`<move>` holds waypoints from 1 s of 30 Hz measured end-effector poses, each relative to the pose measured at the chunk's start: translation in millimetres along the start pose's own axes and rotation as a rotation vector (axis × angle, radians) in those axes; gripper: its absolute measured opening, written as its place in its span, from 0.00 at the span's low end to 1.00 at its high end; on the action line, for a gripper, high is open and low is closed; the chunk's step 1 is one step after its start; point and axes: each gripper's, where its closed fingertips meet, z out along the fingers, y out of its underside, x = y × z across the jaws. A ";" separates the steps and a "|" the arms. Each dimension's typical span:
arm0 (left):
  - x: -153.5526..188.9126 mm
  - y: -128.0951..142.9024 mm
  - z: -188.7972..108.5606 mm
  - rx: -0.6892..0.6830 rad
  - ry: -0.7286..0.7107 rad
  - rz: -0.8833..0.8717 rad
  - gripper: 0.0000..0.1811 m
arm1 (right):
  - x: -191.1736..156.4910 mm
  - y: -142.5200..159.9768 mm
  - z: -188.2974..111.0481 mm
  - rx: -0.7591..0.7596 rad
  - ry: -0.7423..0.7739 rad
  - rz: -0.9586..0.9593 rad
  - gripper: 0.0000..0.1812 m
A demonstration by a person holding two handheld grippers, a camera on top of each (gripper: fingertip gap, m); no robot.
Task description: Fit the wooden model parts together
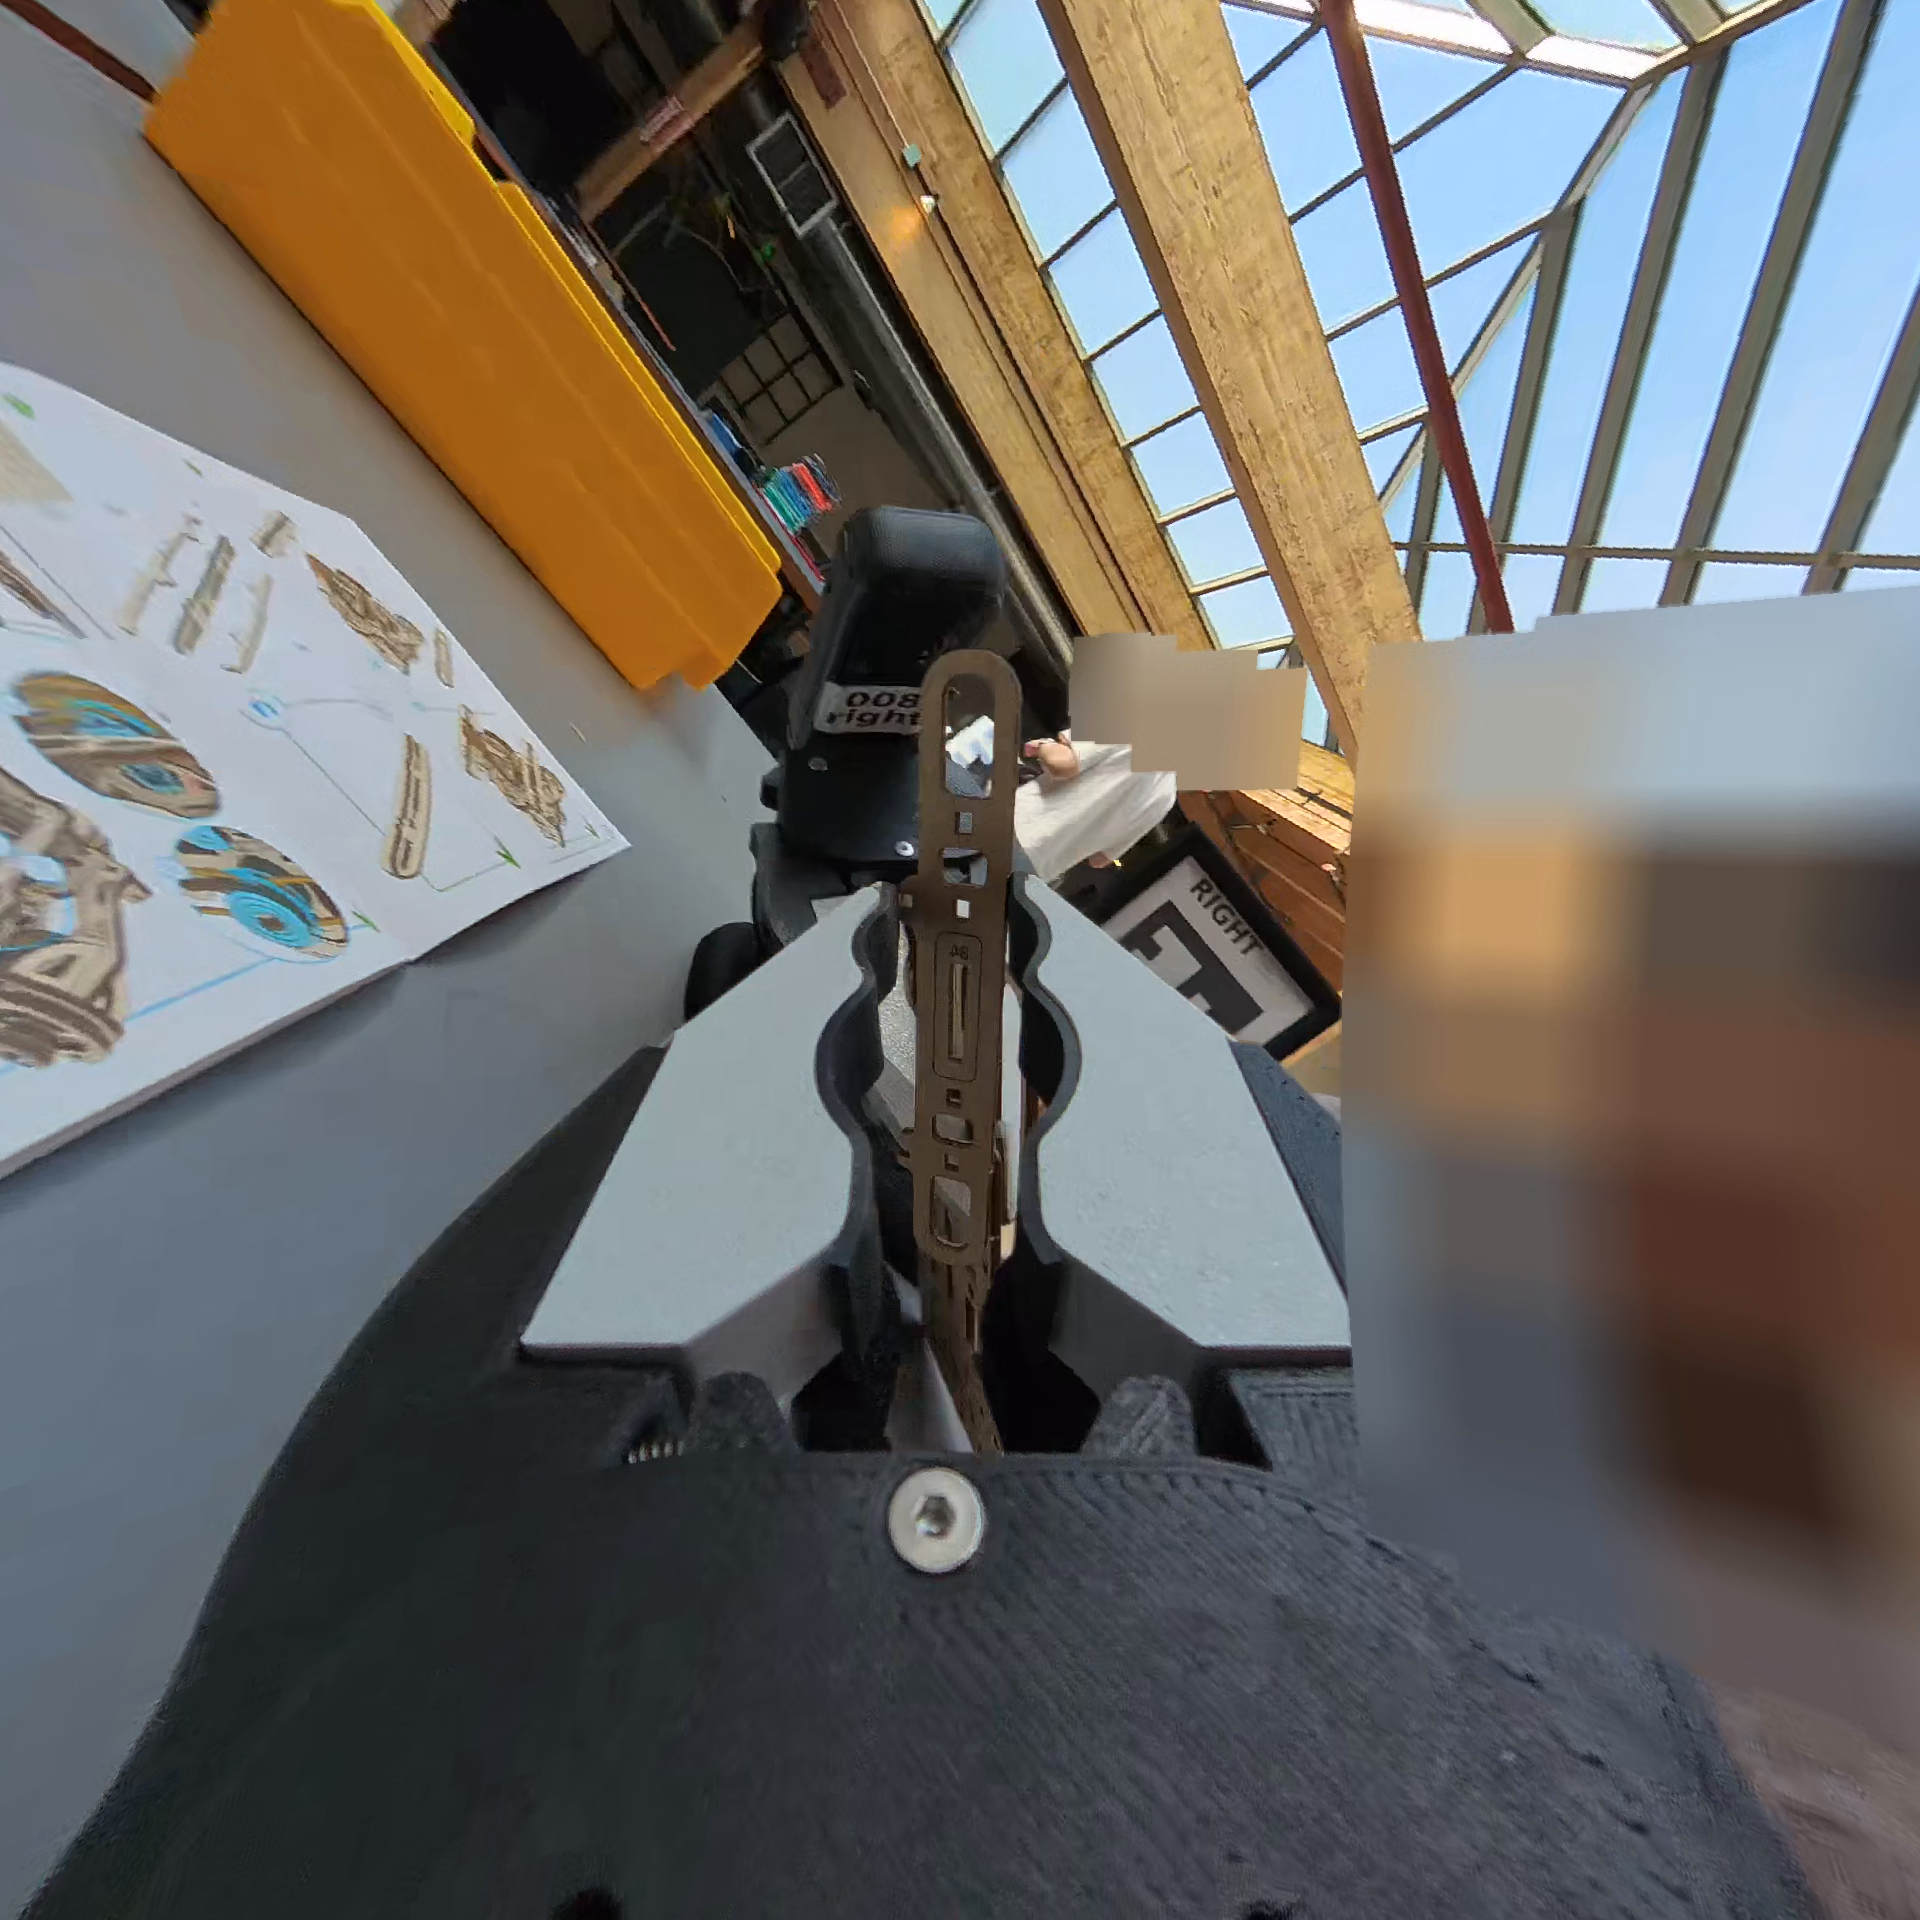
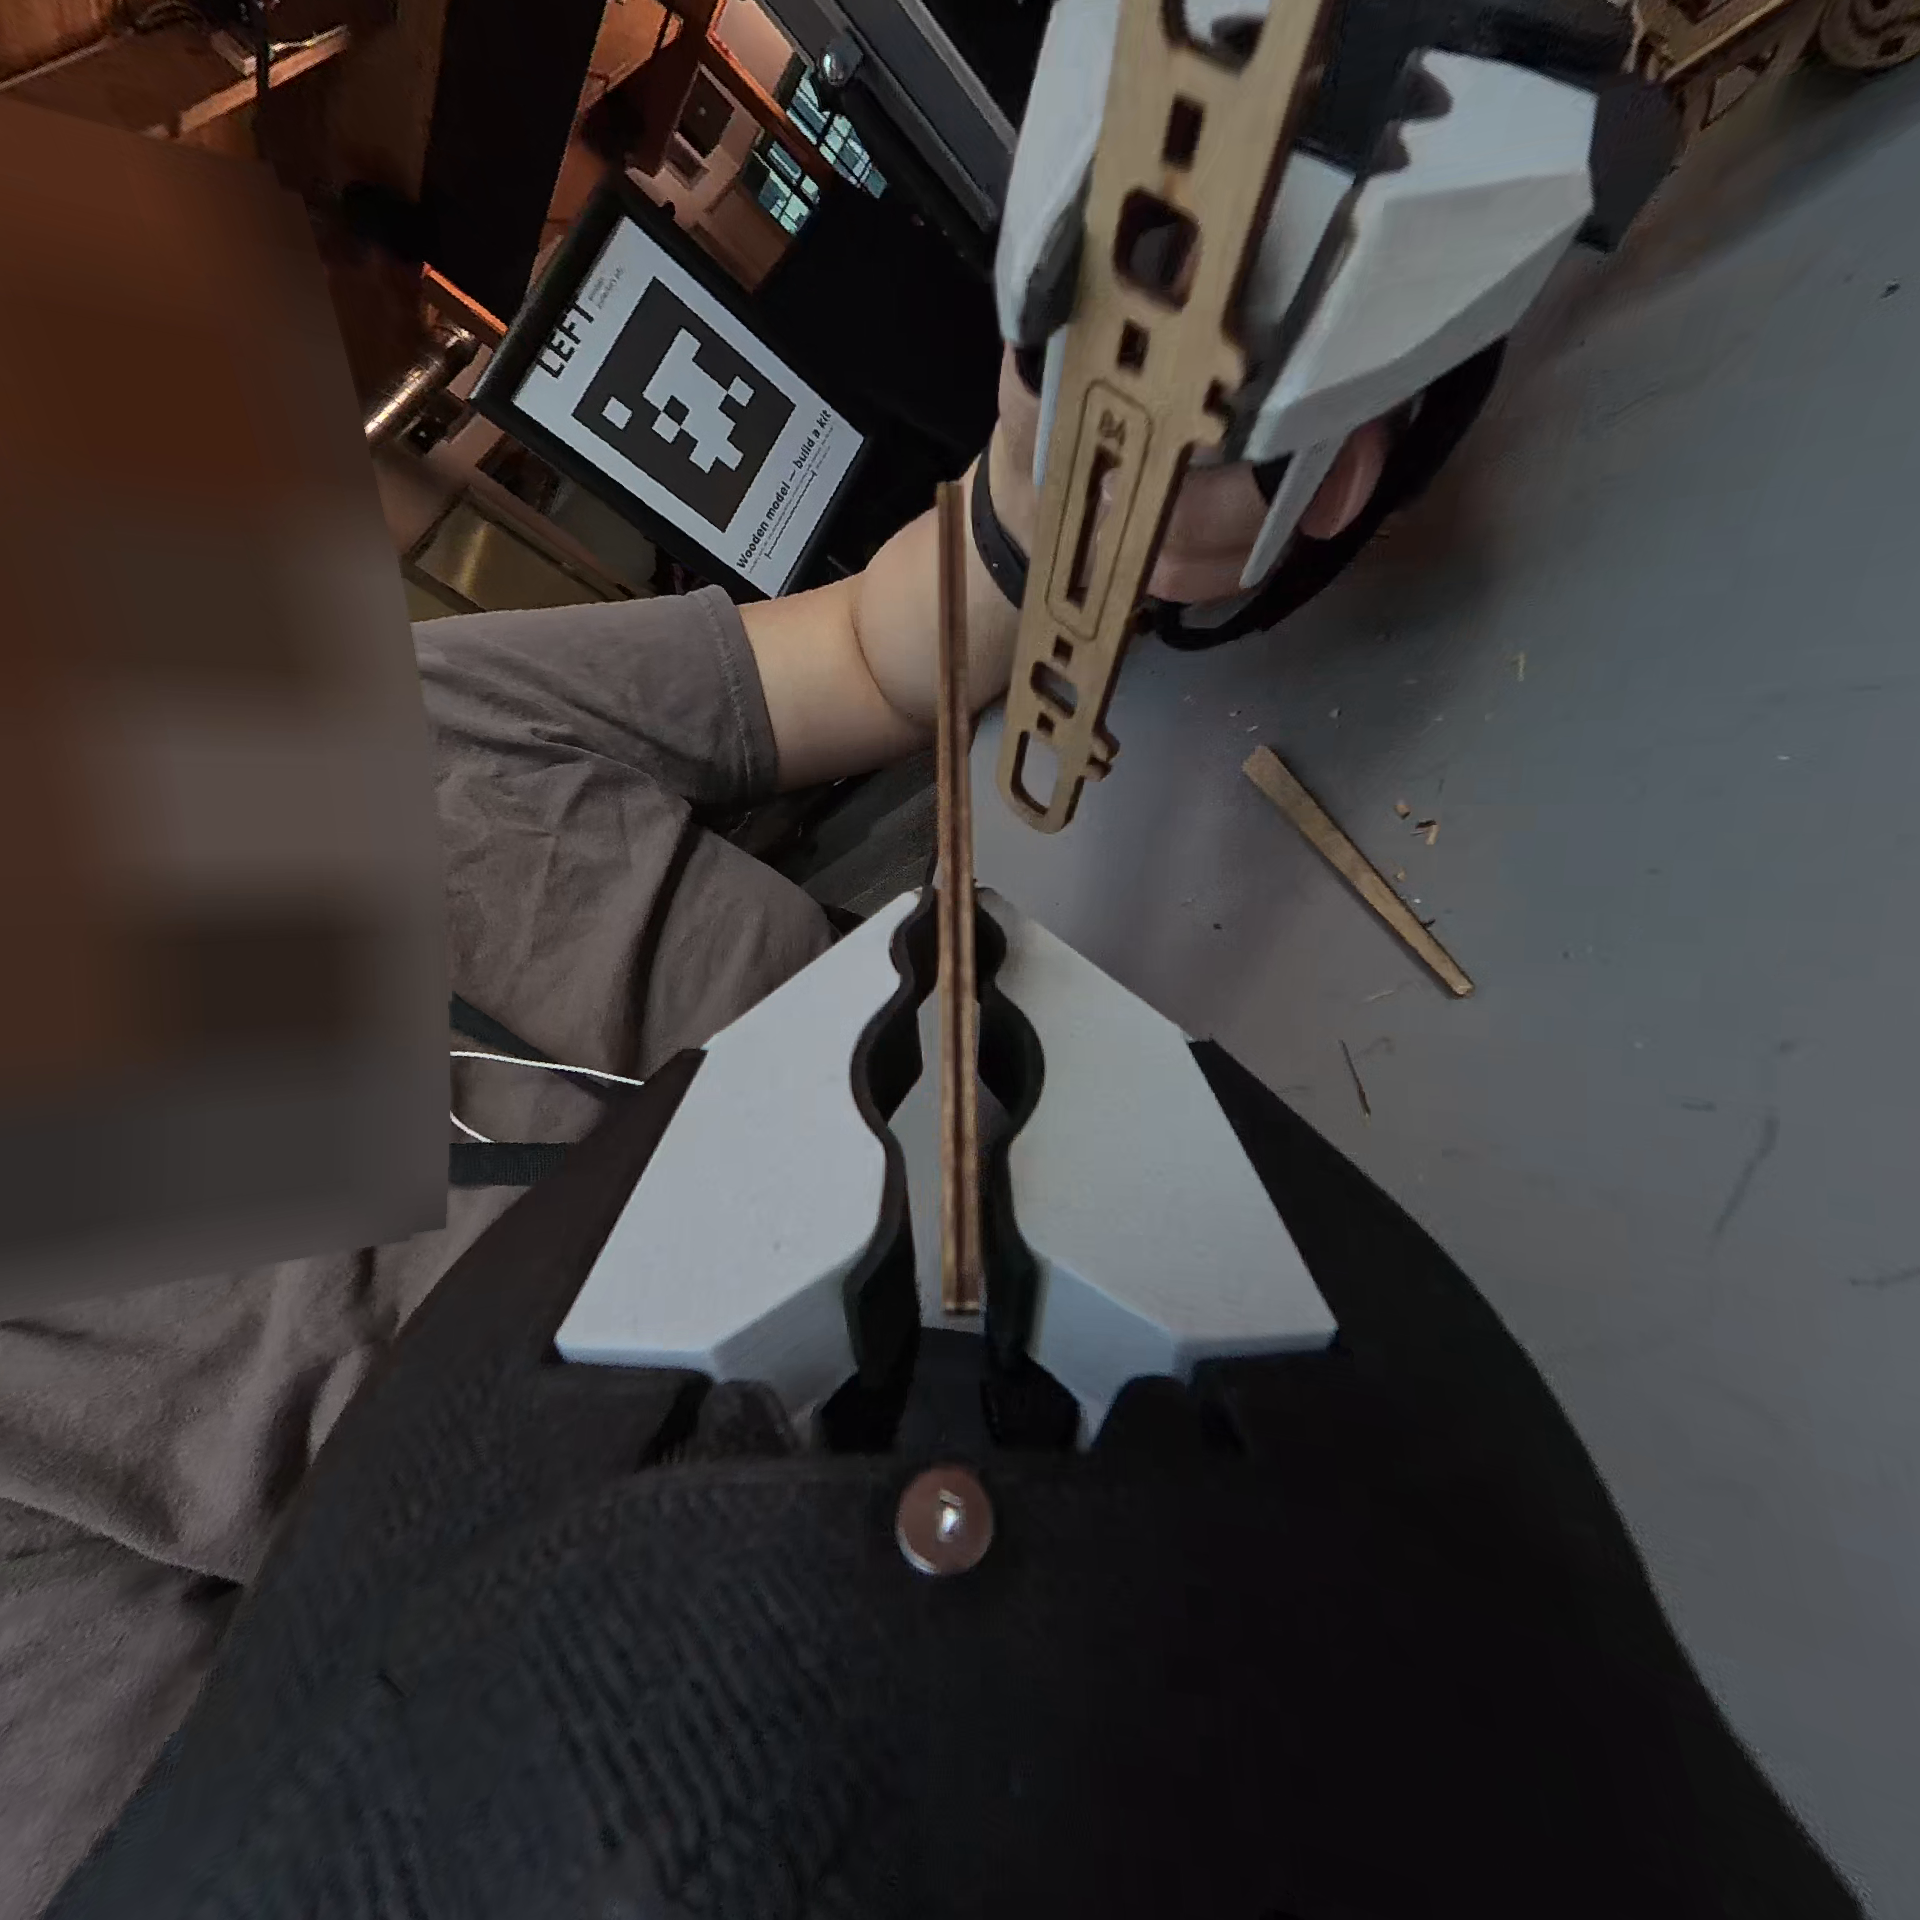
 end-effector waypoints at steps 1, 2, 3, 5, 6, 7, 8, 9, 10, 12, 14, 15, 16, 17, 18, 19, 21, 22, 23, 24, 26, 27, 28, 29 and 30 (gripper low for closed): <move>-3.1 -8.6 -7.2 0.031 -0.055 0.054 0.10 | 5.8 1.8 1.9 -0.012 0.038 0.018 0.01; -2.3 -17.3 -14.6 0.061 -0.086 0.097 0.10 | 15.0 2.6 3.3 -0.018 0.099 0.036 0.06; 0.9 -25.6 -21.7 0.089 -0.102 0.123 0.10 | 22.8 4.3 4.3 -0.029 0.157 0.046 0.12; 7.9 -38.4 -33.6 0.131 -0.125 0.166 0.10 | 32.7 8.3 4.9 -0.060 0.248 0.033 0.14; 10.1 -41.6 -37.8 0.136 -0.140 0.188 0.10 | 38.2 9.4 3.7 -0.073 0.302 0.023 0.18; 10.5 -43.5 -40.8 0.133 -0.162 0.210 0.10 | 44.7 10.7 0.6 -0.090 0.366 0.008 0.21; 9.9 -44.8 -43.0 0.131 -0.186 0.233 0.10 | 52.0 11.8 -4.7 -0.109 0.439 -0.013 0.26; 10.1 -45.8 -44.2 0.130 -0.203 0.253 0.10 | 59.6 12.0 -12.5 -0.124 0.519 -0.022 0.33; 11.0 -46.2 -44.3 0.129 -0.208 0.264 0.10 | 65.8 11.7 -22.1 -0.140 0.598 -0.029 0.38; 12.3 -45.2 -43.1 0.122 -0.204 0.266 0.10 | 71.6 11.5 -42.0 -0.181 0.731 -0.043 0.45; 12.0 -43.7 -41.4 0.117 -0.194 0.251 0.10 | 71.3 14.5 -59.0 -0.232 0.835 -0.013 0.53; 12.1 -42.3 -40.1 0.111 -0.183 0.240 0.10 | 70.2 19.0 -66.3 -0.271 0.882 0.022 0.54; 11.9 -40.7 -38.9 0.102 -0.173 0.227 0.10 | 69.2 24.4 -73.6 -0.326 0.933 0.053 0.56; 11.0 -39.6 -38.1 0.097 -0.168 0.216 0.10 | 69.0 29.8 -83.2 -0.386 1.001 0.081 0.58; 10.2 -39.1 -37.9 0.097 -0.168 0.210 0.10 | 67.9 34.1 -96.2 -0.450 1.092 0.109 0.58; 9.7 -38.8 -37.8 0.095 -0.169 0.210 0.10 | 64.1 35.8 -109.5 -0.511 1.188 0.127 0.58; 9.4 -38.5 -38.1 0.087 -0.174 0.215 0.10 | 47.3 26.8 -137.8 -0.629 1.430 0.115 0.57; 9.6 -38.7 -38.4 0.087 -0.174 0.218 0.10 | 33.3 17.6 -150.2 -0.707 1.558 0.082 0.57; 10.1 -38.9 -38.4 0.088 -0.169 0.216 0.10 | 17.3 7.4 -156.1 -0.788 1.654 0.037 0.58; 10.6 -38.7 -38.2 0.087 -0.160 0.210 0.10 | 1.0 -0.8 -155.2 -0.865 1.701 -0.010 0.58; 9.1 -37.6 -37.4 0.084 -0.148 0.192 0.10 | -28.7 -15.2 -156.3 -0.990 1.795 -0.085 0.57; 6.7 -36.3 -36.9 0.079 -0.150 0.182 0.10 | -41.3 -22.3 -159.8 -1.037 1.849 -0.119 0.57; 3.6 -34.6 -36.1 0.071 -0.154 0.175 0.10 | -51.6 -29.9 -163.2 -1.064 1.900 -0.155 0.56; 0.8 -32.5 -35.0 0.060 -0.159 0.169 0.10 | -59.3 -34.6 -164.9 -1.073 1.928 -0.178 0.56; -2.1 -30.0 -33.9 0.047 -0.165 0.163 0.10 | -64.0 -38.2 -166.2 -1.073 1.941 -0.199 0.55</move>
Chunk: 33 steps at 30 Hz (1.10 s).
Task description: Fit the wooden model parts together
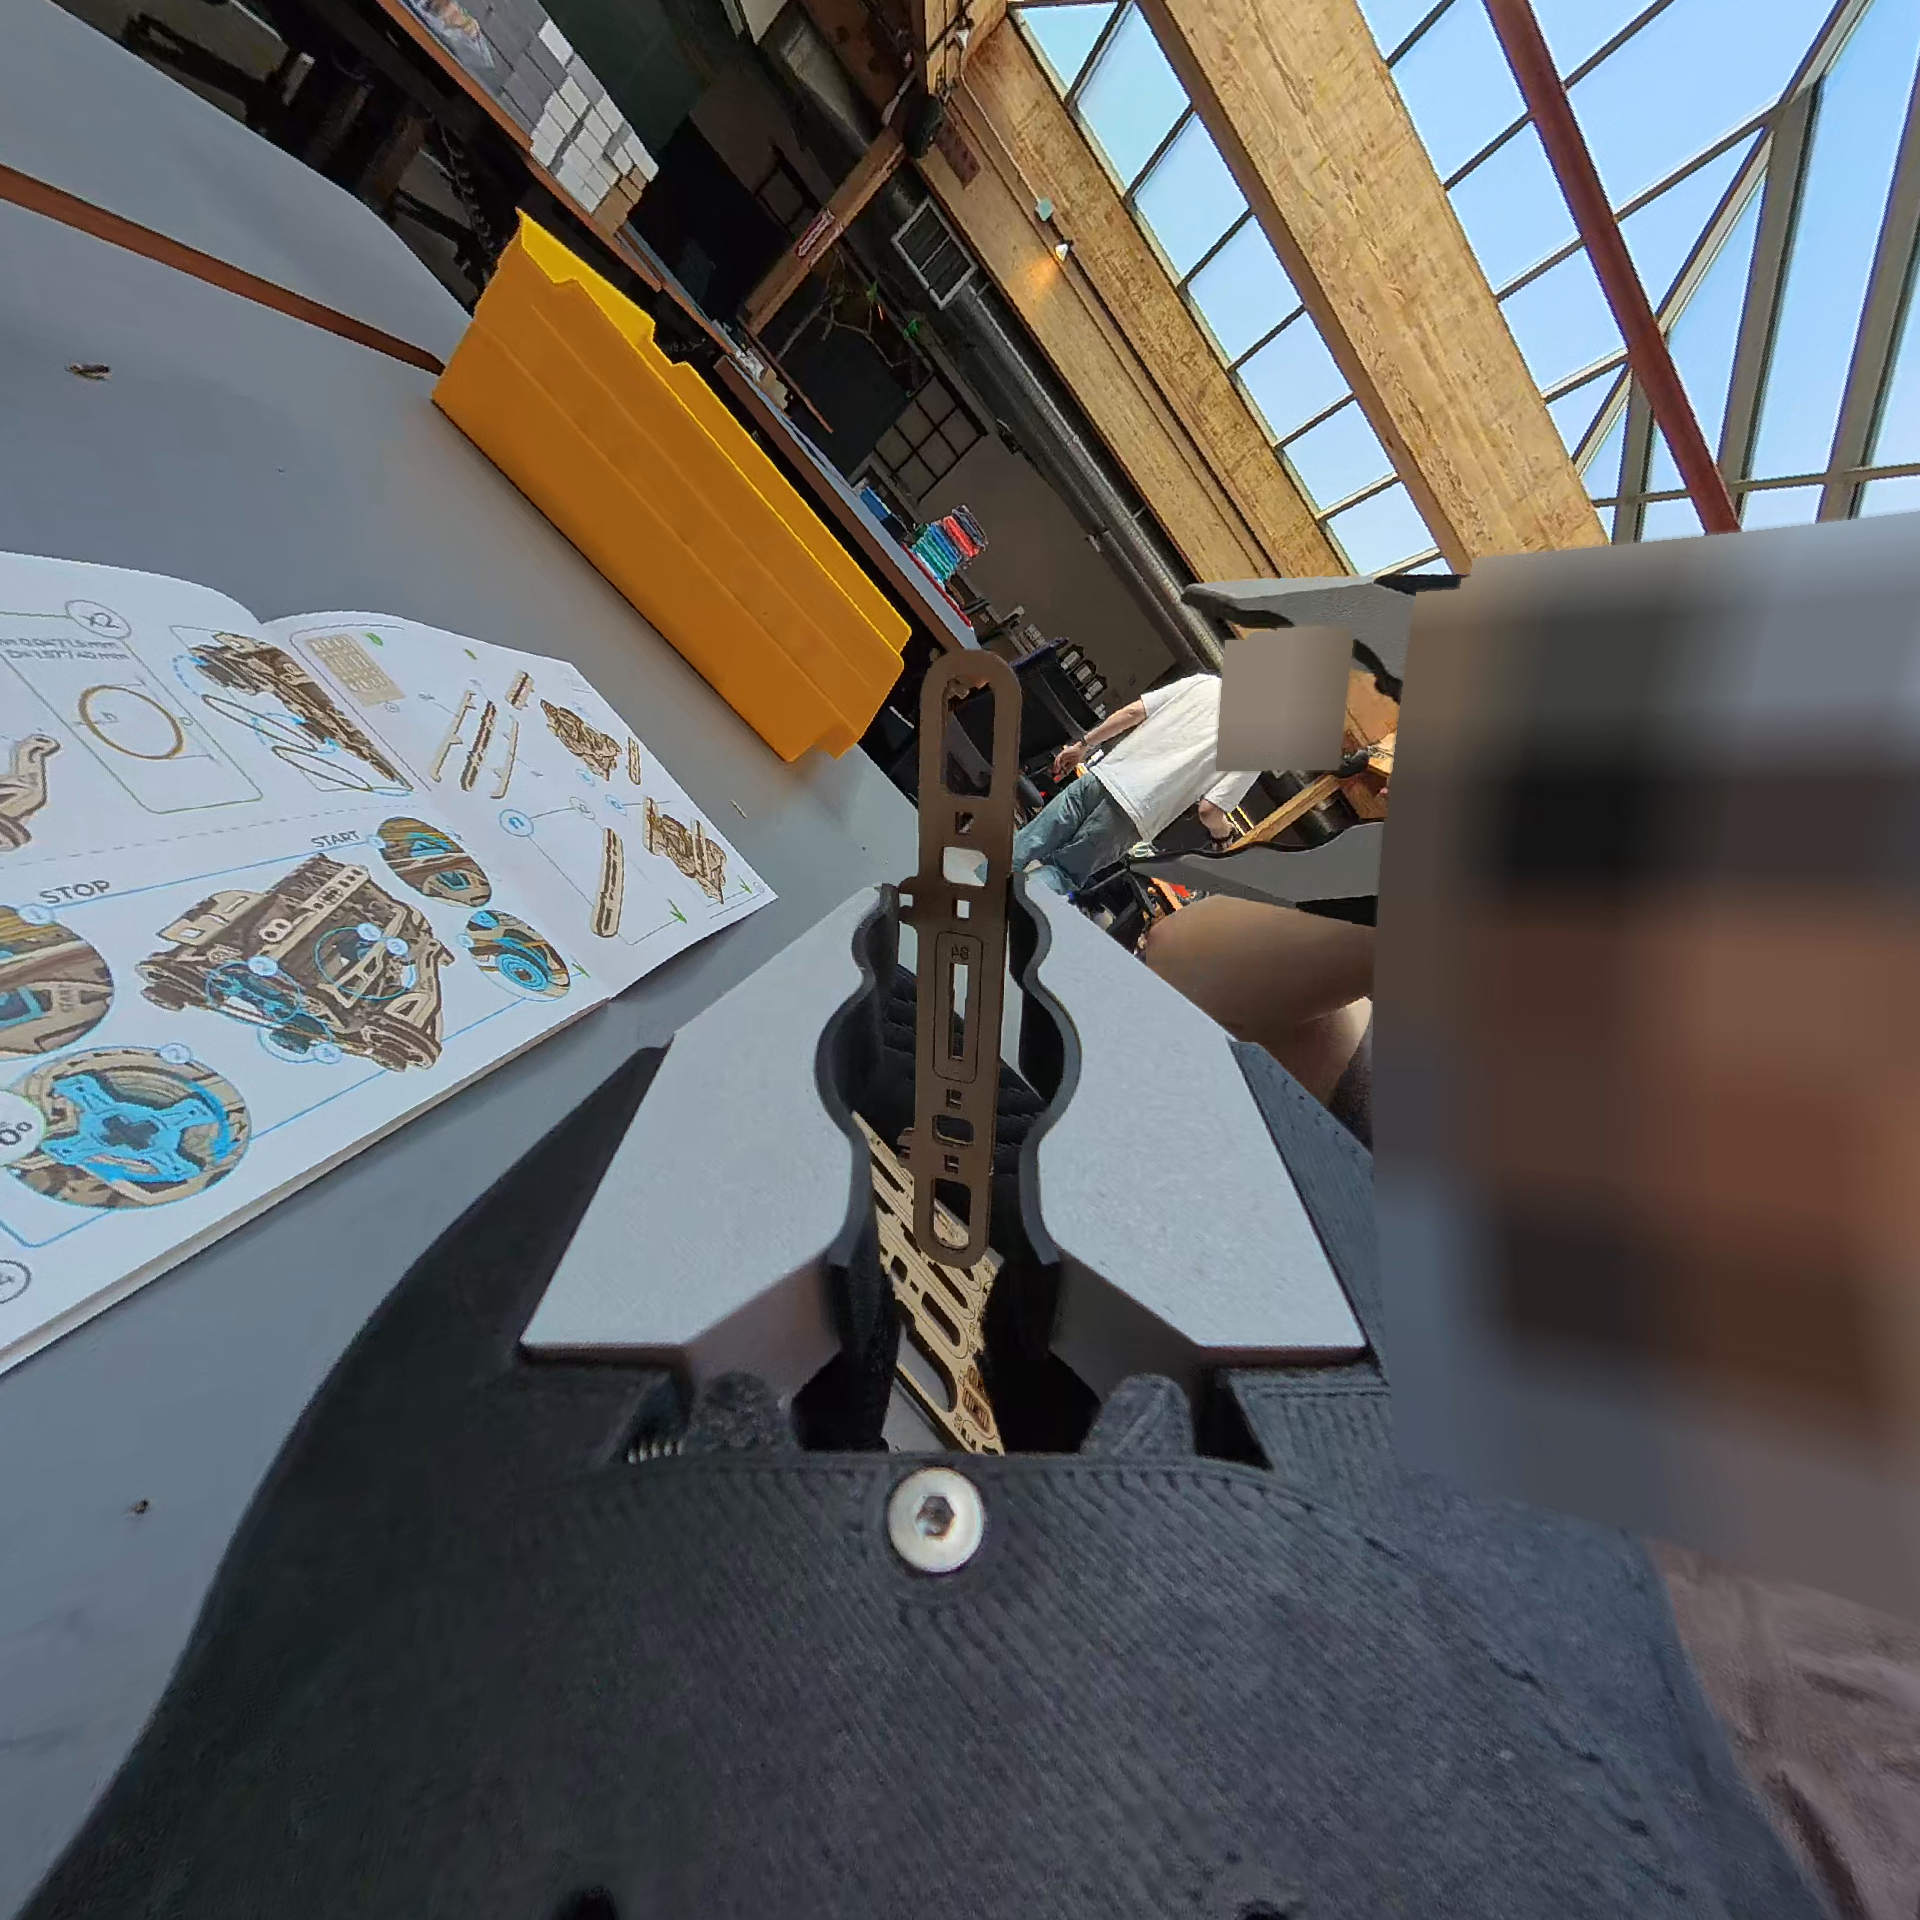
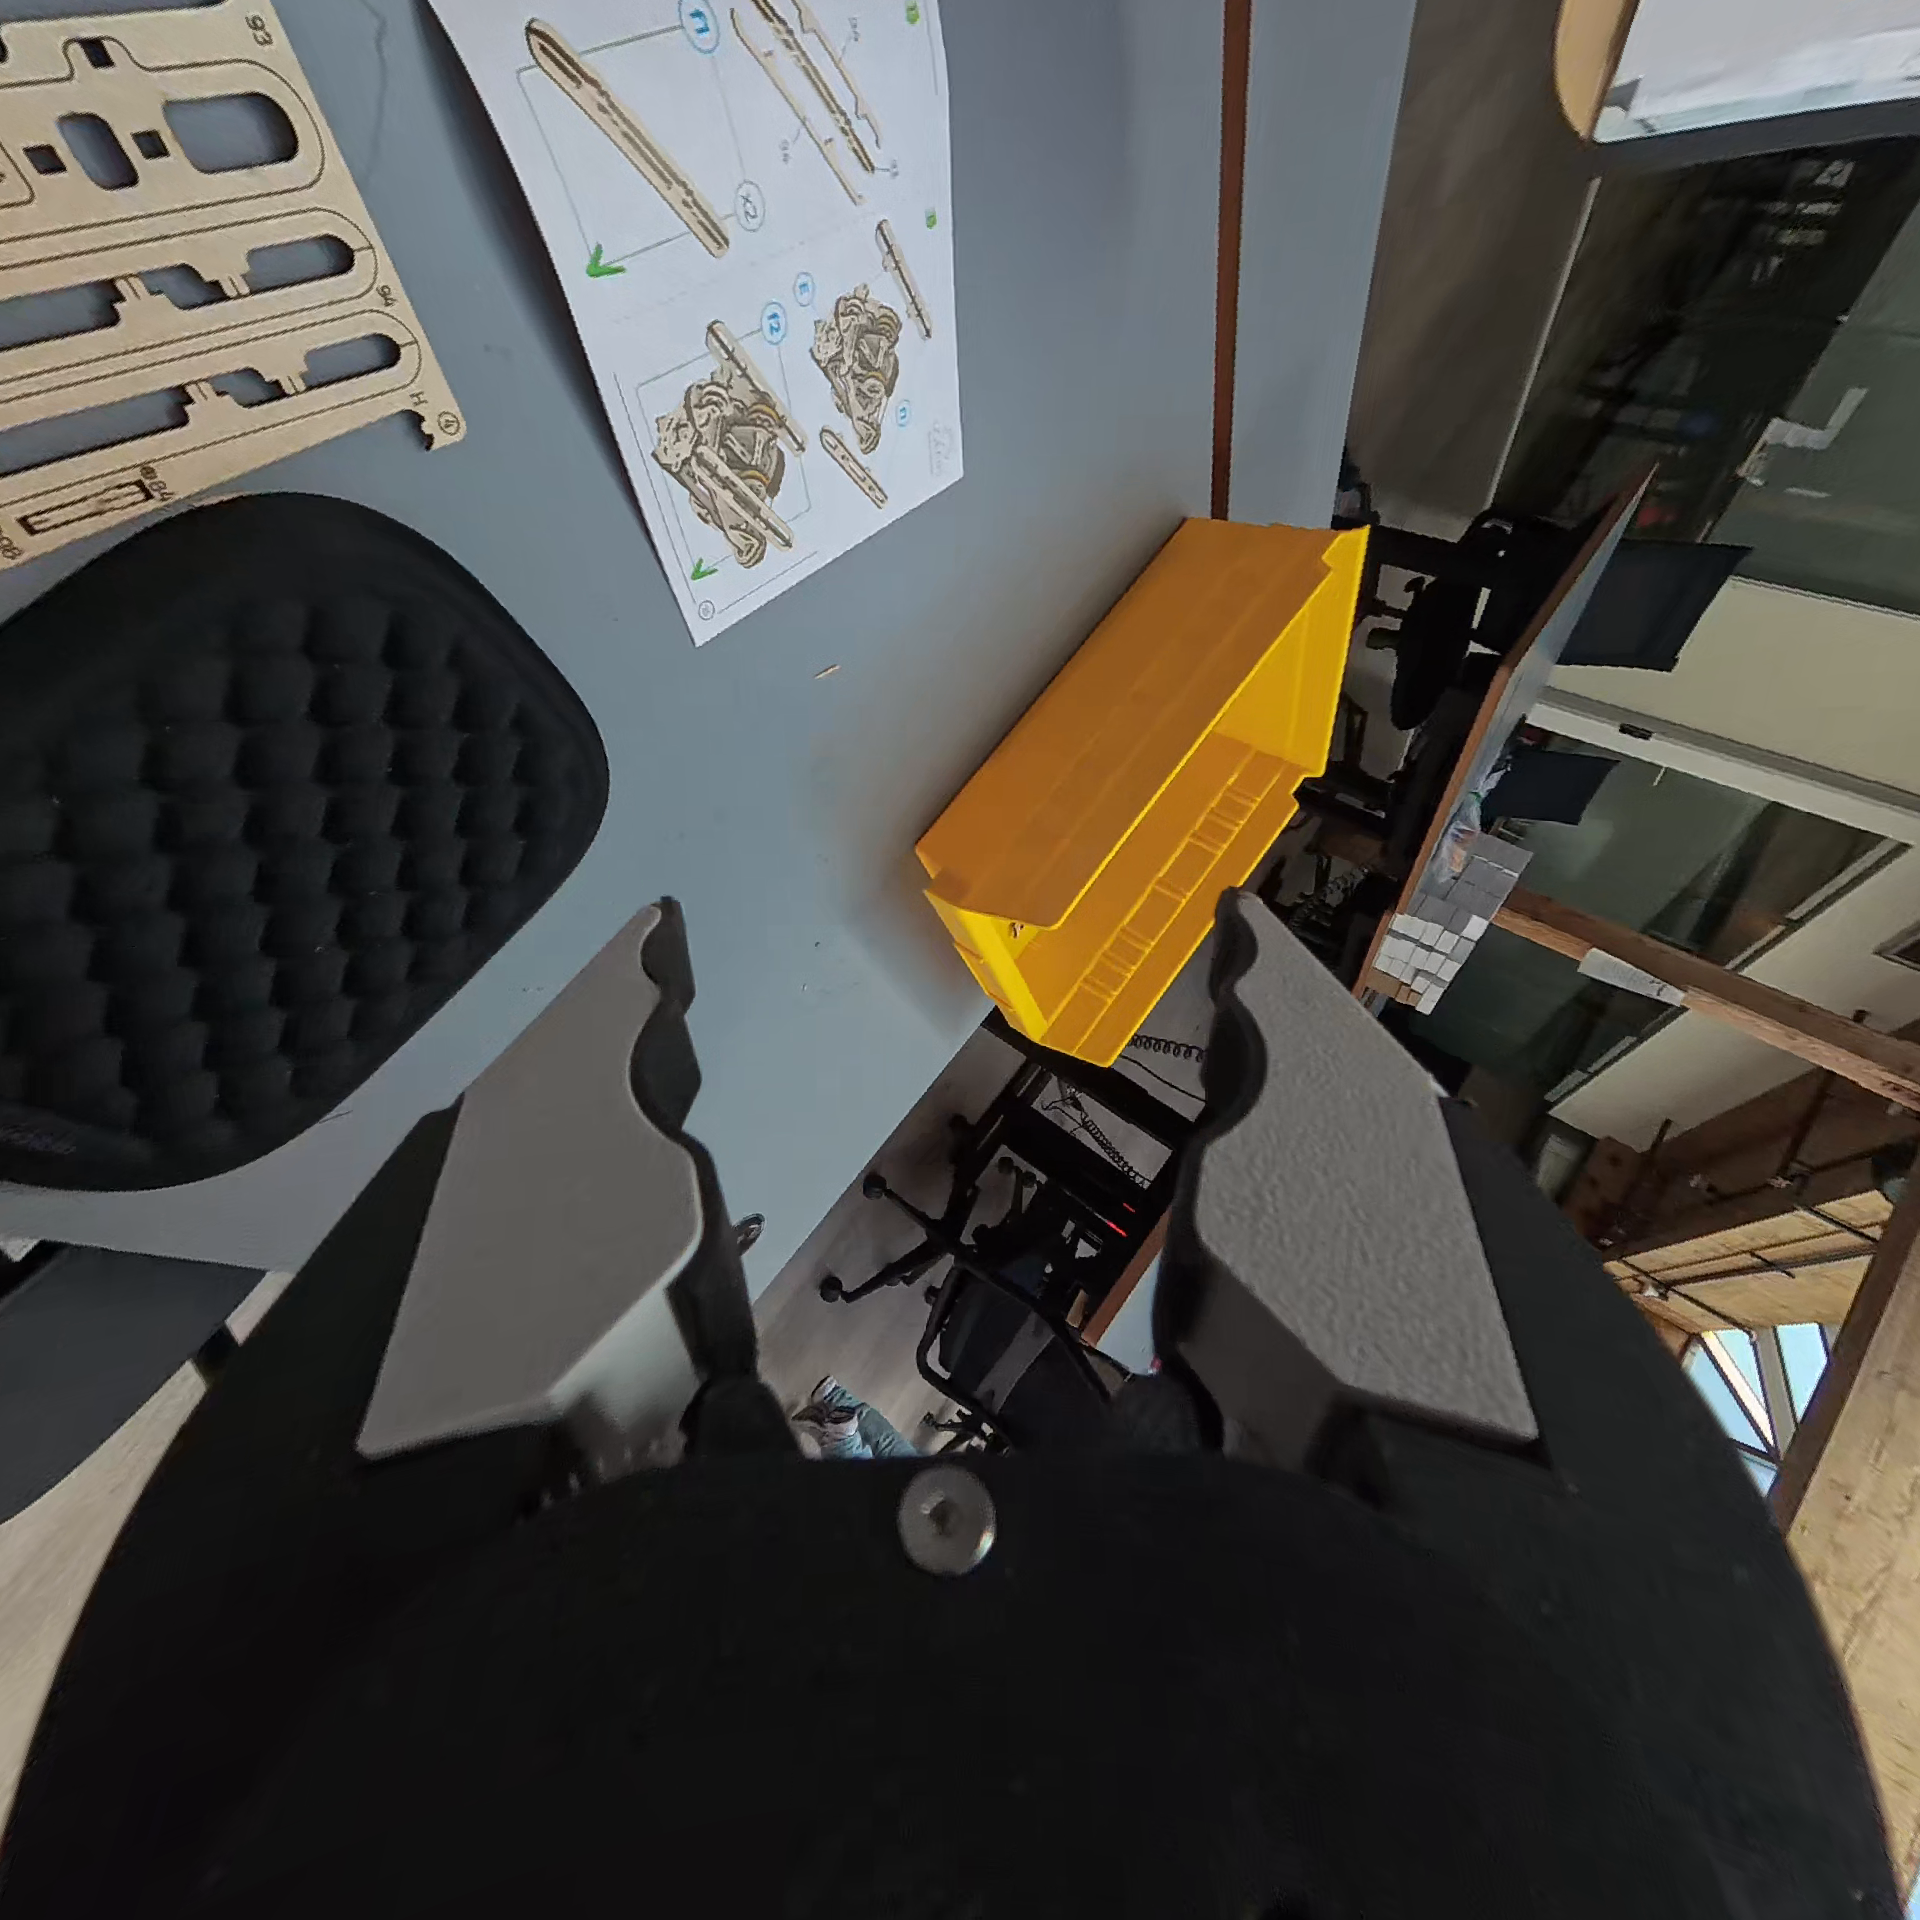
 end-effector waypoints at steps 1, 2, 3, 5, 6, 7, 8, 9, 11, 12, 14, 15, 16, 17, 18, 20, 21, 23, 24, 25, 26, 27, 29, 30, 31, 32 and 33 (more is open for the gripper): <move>-1.6 2.6 1.4 -0.012 -0.004 -0.002 0.10 | 5.3 -1.6 -0.3 0.015 0.022 0.002 0.53; -2.0 4.3 2.7 -0.019 -0.005 -0.003 0.10 | 6.3 2.3 0.8 0.002 0.020 0.009 0.53; -1.7 5.8 3.9 -0.025 -0.003 -0.004 0.10 | 6.6 5.2 2.4 -0.005 0.023 0.004 0.53; -0.6 8.6 5.7 -0.041 -0.002 -0.001 0.10 | 5.6 8.9 2.7 -0.004 0.030 0.001 0.54; 0.0 9.4 6.3 -0.046 -0.002 0.004 0.10 | 6.0 9.4 1.8 0.006 0.039 -0.006 0.53; 0.7 9.8 6.7 -0.049 -0.002 0.007 0.10 | 8.5 10.6 0.9 0.007 0.052 -0.015 0.53; 1.1 10.2 6.9 -0.053 -0.002 0.009 0.10 | 10.6 10.5 -0.3 0.011 0.054 -0.023 0.53; 1.3 10.3 6.7 -0.055 -0.002 0.010 0.10 | 10.6 6.9 -2.1 0.028 0.040 -0.027 0.53; 2.4 9.2 5.8 -0.050 0.001 0.009 0.10 | 6.6 -2.7 -8.7 0.075 0.003 -0.051 0.52; 3.3 8.7 5.4 -0.049 0.004 0.009 0.10 | 1.9 -8.3 -13.7 0.111 -0.028 -0.071 0.52; 4.2 7.4 4.3 -0.046 0.003 0.014 0.10 | -1.6 -18.3 -26.8 0.192 -0.077 -0.081 0.51; 5.0 6.5 3.7 -0.043 0.004 0.017 0.10 | 5.2 -21.7 -32.8 0.222 -0.068 -0.058 0.50; 5.9 5.3 3.1 -0.039 0.006 0.019 0.10 | 15.3 -23.8 -37.7 0.242 -0.050 -0.020 0.50; 6.9 4.2 2.5 -0.033 0.009 0.019 0.10 | 24.2 -24.9 -41.2 0.256 -0.040 0.016 0.49; 8.0 3.3 2.0 -0.028 0.012 0.019 0.10 | 29.2 -25.0 -43.0 0.264 -0.049 0.034 0.49; 9.5 3.3 2.2 -0.029 0.016 0.021 0.10 | 31.6 -20.9 -42.7 0.248 -0.074 0.059 0.49; 9.9 4.2 2.8 -0.033 0.016 0.023 0.10 | 36.6 -17.7 -41.9 0.225 -0.031 0.078 0.49; 10.3 6.9 4.8 -0.047 0.016 0.026 0.10 | 41.9 -13.5 -43.7 0.189 0.080 0.056 0.49; 10.0 8.0 5.6 -0.052 0.015 0.027 0.10 | 40.0 -14.3 -46.0 0.188 0.110 0.017 0.49; 9.4 8.8 6.2 -0.055 0.014 0.026 0.10 | 39.8 -17.2 -48.7 0.201 0.132 -0.015 0.48; 9.2 9.3 6.5 -0.056 0.014 0.024 0.10 | 44.1 -18.4 -51.4 0.203 0.156 -0.013 0.48; 9.2 9.4 6.5 -0.056 0.015 0.021 0.10 | 49.0 -21.0 -54.0 0.216 0.169 0.001 0.47; 9.4 8.5 5.8 -0.053 0.014 0.023 0.10 | 45.9 -26.0 -55.8 0.249 0.109 0.003 0.45; 9.7 8.0 5.4 -0.051 0.014 0.025 0.10 | 43.5 -26.2 -56.2 0.257 0.082 -0.008 0.46; 10.0 7.5 5.0 -0.050 0.014 0.027 0.10 | 42.8 -25.9 -57.1 0.264 0.061 -0.009 0.46; 9.8 6.9 4.5 -0.048 0.013 0.028 0.10 | 44.1 -25.9 -58.2 0.274 0.045 0.003 0.46; 9.4 6.2 4.0 -0.044 0.012 0.027 0.10 | 45.6 -26.3 -59.0 0.281 0.023 0.020 0.46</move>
